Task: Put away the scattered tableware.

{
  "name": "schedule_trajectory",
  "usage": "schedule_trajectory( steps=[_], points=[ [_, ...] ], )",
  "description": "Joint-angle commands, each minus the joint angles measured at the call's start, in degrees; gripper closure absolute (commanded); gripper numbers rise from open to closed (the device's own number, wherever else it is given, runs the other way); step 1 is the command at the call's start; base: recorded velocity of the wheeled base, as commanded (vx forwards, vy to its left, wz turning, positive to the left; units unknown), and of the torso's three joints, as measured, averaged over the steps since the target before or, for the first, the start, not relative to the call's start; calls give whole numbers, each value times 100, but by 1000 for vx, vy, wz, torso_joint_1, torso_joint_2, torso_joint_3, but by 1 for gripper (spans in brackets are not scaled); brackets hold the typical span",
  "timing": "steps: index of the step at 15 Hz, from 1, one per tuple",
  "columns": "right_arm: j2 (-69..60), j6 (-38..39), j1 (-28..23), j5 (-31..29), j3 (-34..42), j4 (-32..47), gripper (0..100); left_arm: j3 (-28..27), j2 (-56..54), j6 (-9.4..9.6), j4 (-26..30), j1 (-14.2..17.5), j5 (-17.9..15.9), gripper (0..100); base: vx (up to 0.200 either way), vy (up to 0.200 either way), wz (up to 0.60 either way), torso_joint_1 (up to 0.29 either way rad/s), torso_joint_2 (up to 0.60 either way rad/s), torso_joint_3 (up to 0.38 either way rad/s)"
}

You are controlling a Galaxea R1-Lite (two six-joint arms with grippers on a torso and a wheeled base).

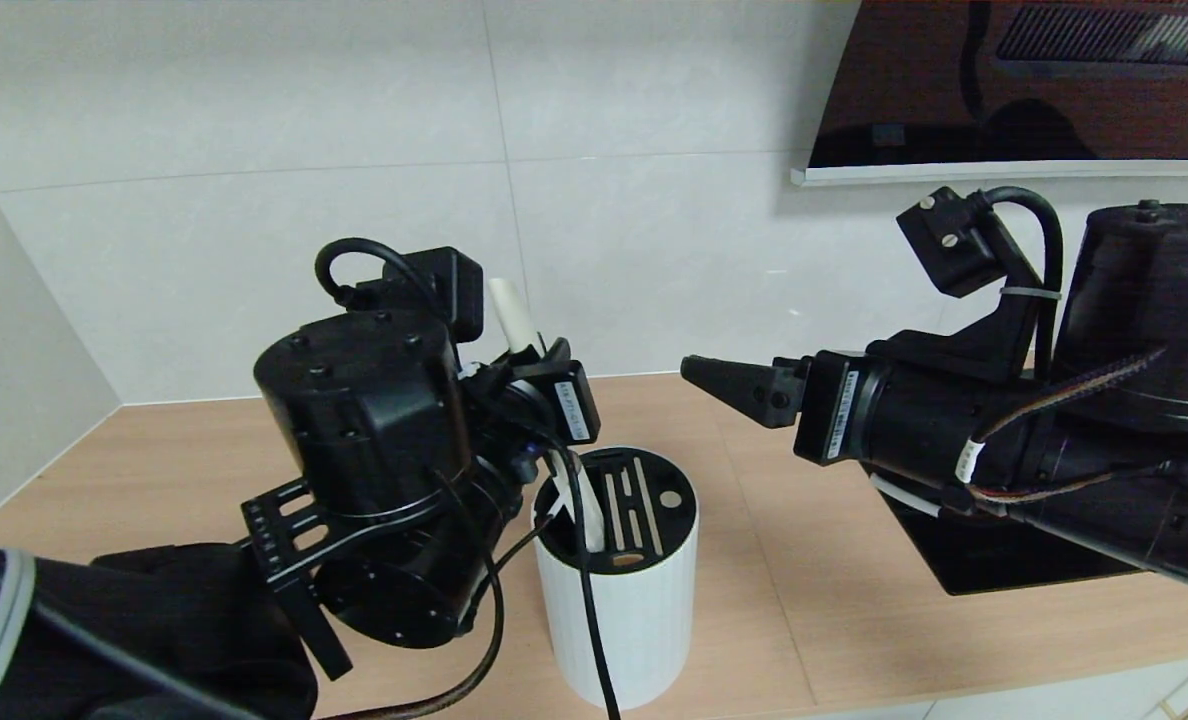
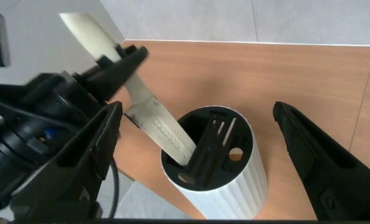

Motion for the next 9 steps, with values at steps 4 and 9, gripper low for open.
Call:
schedule_trajectory(
  steps=[4, 9],
  points=[
    [18, -2, 2, 1, 0, -5, 0, 107, 432, 9, -382, -106, 114, 100, 0, 0, 0, 0, 0, 0],
    [26, -2, 2, 1, 0, -5, 0, 230, 511, 0, -391, -176, 106, 100, 0, 0, 0, 0, 0, 0]
  ],
)
